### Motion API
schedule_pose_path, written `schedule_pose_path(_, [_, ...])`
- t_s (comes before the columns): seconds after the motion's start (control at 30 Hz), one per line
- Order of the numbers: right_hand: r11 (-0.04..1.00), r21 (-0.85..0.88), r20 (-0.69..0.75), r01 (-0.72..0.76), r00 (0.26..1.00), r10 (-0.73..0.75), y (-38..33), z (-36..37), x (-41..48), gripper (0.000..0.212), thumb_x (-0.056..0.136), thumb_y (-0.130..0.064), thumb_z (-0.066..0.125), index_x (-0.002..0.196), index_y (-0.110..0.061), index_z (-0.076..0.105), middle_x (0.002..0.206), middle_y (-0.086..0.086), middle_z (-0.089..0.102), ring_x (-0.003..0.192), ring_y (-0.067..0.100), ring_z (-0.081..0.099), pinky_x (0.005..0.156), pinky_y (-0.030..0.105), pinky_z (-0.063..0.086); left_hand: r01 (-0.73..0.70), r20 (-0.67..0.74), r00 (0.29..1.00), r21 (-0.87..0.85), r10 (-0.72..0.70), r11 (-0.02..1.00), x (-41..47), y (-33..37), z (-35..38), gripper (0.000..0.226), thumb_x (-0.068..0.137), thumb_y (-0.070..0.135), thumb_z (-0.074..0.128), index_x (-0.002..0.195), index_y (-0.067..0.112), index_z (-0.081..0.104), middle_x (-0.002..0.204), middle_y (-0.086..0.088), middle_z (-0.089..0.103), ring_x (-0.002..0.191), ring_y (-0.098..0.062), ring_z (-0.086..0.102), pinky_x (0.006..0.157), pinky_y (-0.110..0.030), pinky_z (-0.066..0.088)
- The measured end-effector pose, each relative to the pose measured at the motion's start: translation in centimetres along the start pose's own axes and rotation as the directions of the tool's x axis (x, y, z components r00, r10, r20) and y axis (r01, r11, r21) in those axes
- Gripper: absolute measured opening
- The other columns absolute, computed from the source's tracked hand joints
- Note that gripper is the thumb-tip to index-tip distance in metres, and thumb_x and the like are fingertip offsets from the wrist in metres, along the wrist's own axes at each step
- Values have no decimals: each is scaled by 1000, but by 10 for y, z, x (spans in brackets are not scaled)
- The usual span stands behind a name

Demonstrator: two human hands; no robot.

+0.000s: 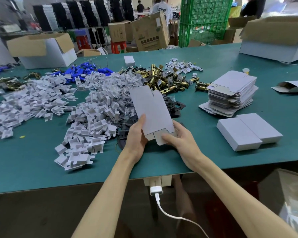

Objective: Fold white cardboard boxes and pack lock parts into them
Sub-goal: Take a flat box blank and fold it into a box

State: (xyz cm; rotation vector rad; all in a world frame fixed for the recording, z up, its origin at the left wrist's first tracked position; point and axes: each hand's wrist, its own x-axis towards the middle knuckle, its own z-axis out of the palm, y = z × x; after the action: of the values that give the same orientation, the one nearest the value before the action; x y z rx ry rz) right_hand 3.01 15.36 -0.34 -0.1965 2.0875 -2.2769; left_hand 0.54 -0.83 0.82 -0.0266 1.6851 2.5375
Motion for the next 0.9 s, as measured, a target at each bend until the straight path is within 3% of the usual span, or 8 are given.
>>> schedule_pose_path(0.1, [996, 89, -4, -7, 1000, 7, 0, 2, -1, 46, 94, 2, 64, 136, -19, 59, 126, 4, 72, 116, 27, 68, 100, 44, 55, -11, -7, 1000, -2, 11, 1000, -1, 1, 1, 62, 100, 65, 40, 136, 20, 64, 130, -5, 73, 121, -24, 69, 99, -42, 56])
schedule_pose_path(0.2, [979, 202, 7, -20, 1000, 19, -2, -2, -3, 43, 95, 5, 59, 134, -13, 62, 125, 9, 72, 106, 23, 69, 84, 28, 56, -11, 29, 1000, 29, 10, 1000, -2, 3, 0, 76, 91, 71, 44, 142, 17, 59, 136, -6, 70, 128, -27, 65, 114, -54, 45])
schedule_pose_path(0.37, [950, 302, 66, -81, 996, 64, -10, -9, -7, 44, 95, 3, 52, 135, -11, 64, 130, 12, 69, 107, 18, 66, 89, 31, 50, -16, 208, 978, 144, -15, 990, -6, 5, -1, 87, 87, 76, 41, 150, 17, 51, 146, -7, 63, 138, -28, 56, 120, -61, 34])
schedule_pose_path(0.53, [946, 311, 87, -93, 994, 69, -12, -8, -8, 41, 98, 1, 50, 135, -12, 64, 129, 9, 70, 107, 17, 67, 90, 26, 54, -1, 372, 926, 181, -68, 983, -13, 10, 0, 109, 74, 86, 59, 153, 12, 46, 151, -14, 56, 143, -34, 50, 122, -62, 30])
schedule_pose_path(0.67, [930, 345, 70, -125, 992, 107, -12, -8, -7, 46, 98, 0, 54, 141, -16, 58, 133, 6, 69, 113, 20, 65, 98, 33, 49, 35, 439, 891, 194, -119, 980, -21, 15, 3, 109, 77, 81, 64, 155, 8, 43, 157, -19, 48, 148, -40, 41, 124, -66, 23])
schedule_pose_path(0.9, [907, 396, 73, -145, 989, 127, -14, -7, -9, 48, 95, 1, 60, 140, -15, 55, 133, 25, 64, 107, 30, 63, 104, 46, 46, 11, 430, 899, 171, -85, 985, -26, 20, 3, 114, 72, 73, 78, 161, 18, 33, 163, -3, 43, 151, -35, 38, 124, -64, 23])
